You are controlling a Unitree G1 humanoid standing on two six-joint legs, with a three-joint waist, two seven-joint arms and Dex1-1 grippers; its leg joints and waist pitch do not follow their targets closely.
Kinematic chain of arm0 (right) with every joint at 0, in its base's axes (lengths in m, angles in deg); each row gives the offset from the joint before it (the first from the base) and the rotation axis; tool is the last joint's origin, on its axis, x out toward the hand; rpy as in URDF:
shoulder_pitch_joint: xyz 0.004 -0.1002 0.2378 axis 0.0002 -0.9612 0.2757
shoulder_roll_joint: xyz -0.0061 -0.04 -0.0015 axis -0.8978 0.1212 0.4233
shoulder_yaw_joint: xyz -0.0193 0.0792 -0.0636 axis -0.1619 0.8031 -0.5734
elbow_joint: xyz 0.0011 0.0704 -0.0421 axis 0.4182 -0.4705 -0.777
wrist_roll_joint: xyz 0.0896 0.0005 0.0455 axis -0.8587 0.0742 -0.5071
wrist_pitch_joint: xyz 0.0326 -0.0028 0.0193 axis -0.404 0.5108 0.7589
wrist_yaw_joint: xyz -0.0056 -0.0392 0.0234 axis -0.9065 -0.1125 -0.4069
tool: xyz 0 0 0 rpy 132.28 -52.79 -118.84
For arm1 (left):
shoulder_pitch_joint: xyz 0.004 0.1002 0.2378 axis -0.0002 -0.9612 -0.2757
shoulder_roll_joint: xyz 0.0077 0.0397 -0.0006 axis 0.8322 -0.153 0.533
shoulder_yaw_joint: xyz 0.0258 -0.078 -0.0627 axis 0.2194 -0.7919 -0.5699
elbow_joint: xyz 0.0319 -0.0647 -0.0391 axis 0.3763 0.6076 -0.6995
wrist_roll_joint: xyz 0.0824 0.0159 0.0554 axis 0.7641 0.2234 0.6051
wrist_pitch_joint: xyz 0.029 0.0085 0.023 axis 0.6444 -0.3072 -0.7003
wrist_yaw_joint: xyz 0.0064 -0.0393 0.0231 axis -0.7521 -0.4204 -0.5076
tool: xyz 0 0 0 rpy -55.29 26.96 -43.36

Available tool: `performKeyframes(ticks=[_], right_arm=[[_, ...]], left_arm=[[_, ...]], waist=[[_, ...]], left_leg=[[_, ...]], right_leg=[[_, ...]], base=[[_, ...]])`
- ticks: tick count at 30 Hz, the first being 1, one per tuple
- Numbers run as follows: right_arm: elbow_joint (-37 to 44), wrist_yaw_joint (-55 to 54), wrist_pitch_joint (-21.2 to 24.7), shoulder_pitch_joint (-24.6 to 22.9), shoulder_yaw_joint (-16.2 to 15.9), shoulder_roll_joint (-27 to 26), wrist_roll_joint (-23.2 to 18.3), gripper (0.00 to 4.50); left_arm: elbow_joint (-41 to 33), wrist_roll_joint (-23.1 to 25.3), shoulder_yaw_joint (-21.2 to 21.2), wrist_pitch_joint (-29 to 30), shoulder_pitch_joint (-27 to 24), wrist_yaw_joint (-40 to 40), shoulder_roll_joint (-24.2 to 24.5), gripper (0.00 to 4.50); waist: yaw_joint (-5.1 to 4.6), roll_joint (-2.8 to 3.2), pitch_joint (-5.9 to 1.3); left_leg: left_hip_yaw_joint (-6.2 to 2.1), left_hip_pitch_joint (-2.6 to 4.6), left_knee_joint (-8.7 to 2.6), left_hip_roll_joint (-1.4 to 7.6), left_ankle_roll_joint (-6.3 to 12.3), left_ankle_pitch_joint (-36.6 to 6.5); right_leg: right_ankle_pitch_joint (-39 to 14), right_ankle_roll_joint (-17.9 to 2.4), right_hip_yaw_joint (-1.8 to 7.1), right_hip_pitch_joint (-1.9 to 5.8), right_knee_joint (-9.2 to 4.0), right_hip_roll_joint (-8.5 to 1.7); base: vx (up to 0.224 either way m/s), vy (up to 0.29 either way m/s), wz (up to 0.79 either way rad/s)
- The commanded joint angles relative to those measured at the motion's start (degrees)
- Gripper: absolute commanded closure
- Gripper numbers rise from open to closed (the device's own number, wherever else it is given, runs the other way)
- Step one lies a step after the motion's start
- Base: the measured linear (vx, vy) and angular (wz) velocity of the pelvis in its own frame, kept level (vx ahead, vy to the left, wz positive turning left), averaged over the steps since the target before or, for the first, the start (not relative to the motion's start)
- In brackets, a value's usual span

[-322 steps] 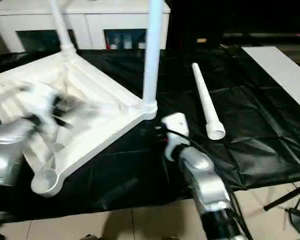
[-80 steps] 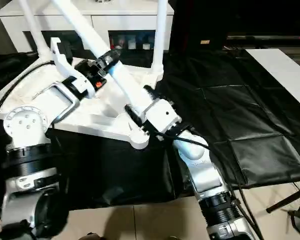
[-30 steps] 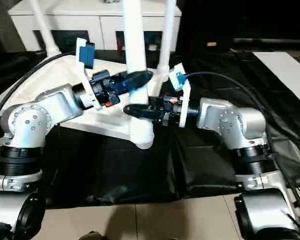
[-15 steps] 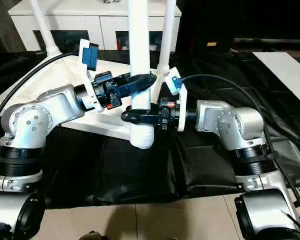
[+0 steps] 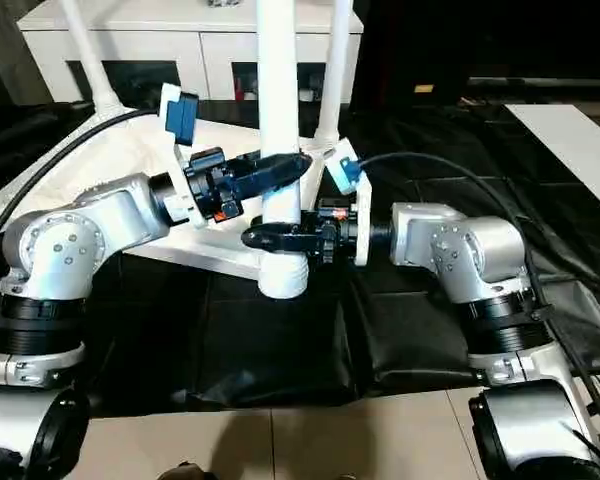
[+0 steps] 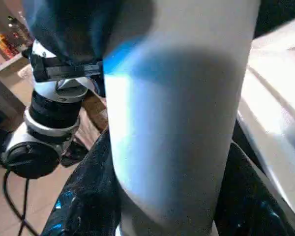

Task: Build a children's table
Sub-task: Pick table leg

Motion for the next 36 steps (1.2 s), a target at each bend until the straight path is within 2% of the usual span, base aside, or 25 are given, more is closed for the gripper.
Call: performKeyframes(ticks=[1,4,7,8,10,12,13,16,17,18,20,21,23,25,27,33,34,36], right_arm=[[0.06,-1.86,-0.96,-0.59,0.55,-0.09,1.56,2.59],[1.06,-2.39,-2.90,-1.34,-0.16,0.08,3.12,2.59],[1.85,-2.60,-3.92,-1.94,-1.06,0.39,4.25,2.59],[1.95,-2.65,-4.04,-2.06,-1.26,0.45,4.47,2.59],[1.93,-2.53,-4.44,-2.25,-1.79,0.59,5.04,2.59],[1.77,-2.39,-4.79,-2.35,-2.15,0.64,5.48,2.59],[1.67,-2.29,-5.09,-2.44,-2.35,0.62,5.84,2.59],[1.61,-2.08,-5.50,-2.57,-2.55,0.49,6.33,2.59],[1.63,-2.00,-5.53,-2.56,-2.61,0.45,6.46,2.59],[1.64,-1.95,-5.56,-2.56,-2.64,0.42,6.55,2.59],[1.71,-1.56,-5.75,-2.56,-3.16,0.34,7.05,2.59],[1.72,-1.43,-5.83,-2.55,-3.34,0.37,7.16,2.59],[1.71,-1.25,-5.96,-2.51,-3.58,0.43,7.31,2.59],[1.64,-0.91,-6.17,-2.42,-3.74,0.44,7.64,2.59],[1.46,-0.81,-6.50,-2.34,-3.82,0.46,8.04,2.59],[1.12,-0.62,-8.47,-2.13,-4.03,0.16,9.35,2.60],[0.99,-0.72,-8.69,-2.05,-4.07,0.13,9.56,2.25],[0.58,-0.43,-8.54,-1.70,-3.99,0.11,9.42,1.90]], left_arm=[[-0.93,-2.21,-0.86,1.16,0.93,-0.66,-0.52,1.87],[-1.74,-3.66,-2.10,1.40,0.98,-0.45,-0.33,1.51],[-0.97,-2.70,-2.65,0.87,1.49,-1.65,0.04,1.33],[-0.63,-2.27,-2.64,0.80,1.64,-2.06,0.20,1.08],[-0.56,-1.59,-2.13,0.57,1.63,-1.54,0.50,1.00],[-0.76,-0.92,-1.34,0.22,1.48,-0.72,0.81,0.97],[-0.99,-0.60,-0.85,0.05,1.36,-0.31,0.98,1.15],[-1.33,1.93,1.10,-2.37,1.21,-0.13,1.45,1.31],[-1.32,2.27,1.38,-2.60,1.24,-0.14,1.52,1.60],[-1.30,2.49,1.57,-2.73,1.26,-0.14,1.56,1.70],[-1.51,3.36,2.99,-3.13,1.17,0.63,1.79,1.72],[-1.51,3.40,3.20,-3.17,1.15,0.75,1.76,1.74],[-1.42,3.34,3.27,-3.15,1.16,0.76,1.68,2.14],[-1.03,3.42,3.31,-3.34,1.27,0.90,1.61,2.17],[-0.98,2.62,2.96,-2.84,1.27,1.01,1.49,2.46],[-0.98,2.20,2.66,-2.69,1.26,1.96,1.90,2.64],[-0.90,2.17,2.63,-2.69,1.31,2.01,1.92,2.64],[-0.77,2.27,2.77,-2.72,1.45,2.39,2.08,2.64]], waist=[[0.05,-0.73,-4.46],[0.17,-0.74,-4.50],[0.08,-0.59,-4.46],[0.00,-0.62,-4.42],[0.08,-0.31,-4.47],[0.07,-0.42,-4.50],[0.08,-0.43,-4.51],[0.00,-0.46,-4.48],[0.09,-0.42,-4.52],[0.06,-0.42,-4.47],[0.01,-0.53,-4.47],[0.02,-0.49,-4.49],[0.00,-0.43,-4.51],[-0.01,-0.52,-4.56],[0.00,-0.56,-4.53],[0.02,-0.48,-4.53],[0.01,-0.44,-4.53],[0.01,-0.46,-4.54]], left_leg=[[0.46,0.80,-3.40,0.21,0.65,-5.15],[0.42,0.80,-3.44,0.23,0.69,-5.12],[0.37,0.87,-3.47,0.24,0.44,-5.30],[0.40,0.88,-3.49,0.20,0.43,-5.78],[0.35,0.99,-3.47,0.25,0.36,-6.00],[0.36,0.92,-3.47,0.23,0.51,-5.65],[0.37,0.92,-3.46,0.24,0.55,-5.59],[0.36,0.91,-3.49,0.27,0.70,-5.83],[0.34,0.97,-3.48,0.29,0.69,-5.86],[0.33,0.92,-3.52,0.31,0.57,-5.96],[0.35,0.93,-3.51,0.32,0.56,-6.17],[0.33,0.94,-3.51,0.32,0.59,-6.00],[0.36,0.95,-3.46,0.31,0.56,-5.70],[0.37,0.92,-3.41,0.31,0.85,-5.45],[0.40,0.93,-3.42,0.29,0.92,-5.50],[0.39,0.96,-3.40,0.29,0.81,-5.69],[0.38,0.91,-3.39,0.26,0.84,-5.54],[0.38,0.93,-3.39,0.27,0.92,-5.56]], right_leg=[[-2.43,-14.71,1.55,3.44,-3.42,-2.21],[-2.71,-14.39,1.53,3.47,-3.41,-2.23],[-3.03,-14.15,1.49,3.38,-3.48,-2.13],[-3.46,-14.06,1.50,3.39,-3.54,-2.10],[-3.61,-14.05,1.51,3.33,-3.51,-2.15],[-2.80,-14.11,1.50,3.39,-3.49,-2.12],[-2.39,-14.18,1.50,3.38,-3.46,-2.12],[-2.38,-14.05,1.52,3.41,-3.49,-2.12],[-2.45,-14.08,1.52,3.42,-3.49,-2.17],[-2.62,-14.17,1.51,3.41,-3.48,-2.19],[-2.99,-14.07,1.53,3.43,-3.48,-2.20],[-2.88,-14.05,1.52,3.42,-3.46,-2.19],[-2.22,-14.27,1.53,3.37,-3.39,-2.16],[-1.40,-14.61,1.54,3.42,-3.30,-2.16],[-1.54,-14.72,1.53,3.40,-3.33,-2.16],[-2.28,-14.48,1.54,3.37,-3.36,-2.17],[-2.01,-14.56,1.54,3.41,-3.33,-2.16],[-1.77,-14.70,1.54,3.40,-3.31,-2.15]], base=[[0.000,0.000,0.00],[0.000,0.000,0.00],[0.000,0.000,0.00],[0.000,0.000,0.00],[0.000,0.000,0.00],[0.000,0.000,0.00],[0.000,0.000,0.00],[0.000,0.000,0.00],[0.000,0.000,0.00],[0.000,0.000,0.00],[0.000,0.000,0.00],[0.000,0.000,0.00],[0.000,0.000,0.00],[0.000,0.000,0.00],[0.000,0.000,0.00],[0.000,0.000,0.00],[0.000,0.000,0.00],[0.000,0.000,0.00]])
